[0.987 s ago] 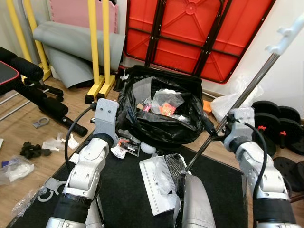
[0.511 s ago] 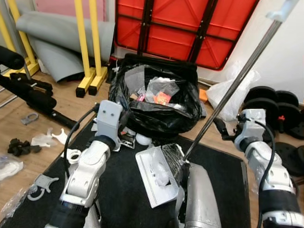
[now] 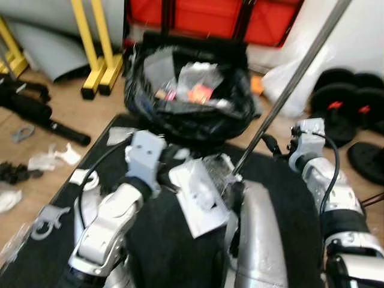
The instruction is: Sweep floor
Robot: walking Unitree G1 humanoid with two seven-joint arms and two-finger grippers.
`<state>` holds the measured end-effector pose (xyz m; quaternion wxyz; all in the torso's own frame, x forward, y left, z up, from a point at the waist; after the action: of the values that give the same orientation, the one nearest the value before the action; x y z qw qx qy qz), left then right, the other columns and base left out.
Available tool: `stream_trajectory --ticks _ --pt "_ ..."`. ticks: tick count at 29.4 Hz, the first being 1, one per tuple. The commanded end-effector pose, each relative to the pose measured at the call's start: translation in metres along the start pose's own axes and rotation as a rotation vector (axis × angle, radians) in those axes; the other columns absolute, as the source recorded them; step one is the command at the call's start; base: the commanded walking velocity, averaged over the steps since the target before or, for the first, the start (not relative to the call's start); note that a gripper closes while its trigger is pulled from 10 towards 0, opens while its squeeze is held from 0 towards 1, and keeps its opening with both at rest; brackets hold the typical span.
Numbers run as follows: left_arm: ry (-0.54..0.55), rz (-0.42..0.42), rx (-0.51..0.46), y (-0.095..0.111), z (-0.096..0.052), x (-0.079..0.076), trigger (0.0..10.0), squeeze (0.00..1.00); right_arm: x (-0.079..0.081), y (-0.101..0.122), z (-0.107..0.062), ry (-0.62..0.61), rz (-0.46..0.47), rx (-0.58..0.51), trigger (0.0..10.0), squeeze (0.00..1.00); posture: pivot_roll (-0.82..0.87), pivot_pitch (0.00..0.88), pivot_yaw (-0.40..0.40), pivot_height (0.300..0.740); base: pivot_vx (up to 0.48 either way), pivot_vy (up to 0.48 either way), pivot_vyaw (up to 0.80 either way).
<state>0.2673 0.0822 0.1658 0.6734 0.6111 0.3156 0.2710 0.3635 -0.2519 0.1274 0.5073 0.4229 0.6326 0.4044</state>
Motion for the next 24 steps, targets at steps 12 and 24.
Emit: stream_trajectory --ticks 12,24 --pt "-0.108 -0.022 0.066 -0.004 -0.013 -0.021 10.0 0.0 0.014 0.009 0.008 0.027 -0.012 -0.076 10.0 0.0 -0.07 0.303 -0.098 0.305 0.0 0.0 0.0" --pt "-0.113 -0.03 0.086 -0.003 -0.02 -0.023 10.0 0.0 0.014 0.025 0.017 0.023 -0.021 -0.144 10.0 0.0 -0.07 0.323 -0.101 0.305 0.0 0.0 0.0"
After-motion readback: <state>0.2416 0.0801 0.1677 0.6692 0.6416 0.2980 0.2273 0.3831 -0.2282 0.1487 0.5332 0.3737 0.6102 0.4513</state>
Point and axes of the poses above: a point about 5 cm out from each wrist's last joint towards the gripper, its own z axis pointing out of the wrist towards the gripper, its own y axis along the axis of the wrist's last joint, x = y × z, the point moved 2 cm from there along z, pointing out of the wrist towards the gripper, and after that the axes turned 13 degrees about -z, right-handed, at the moved point
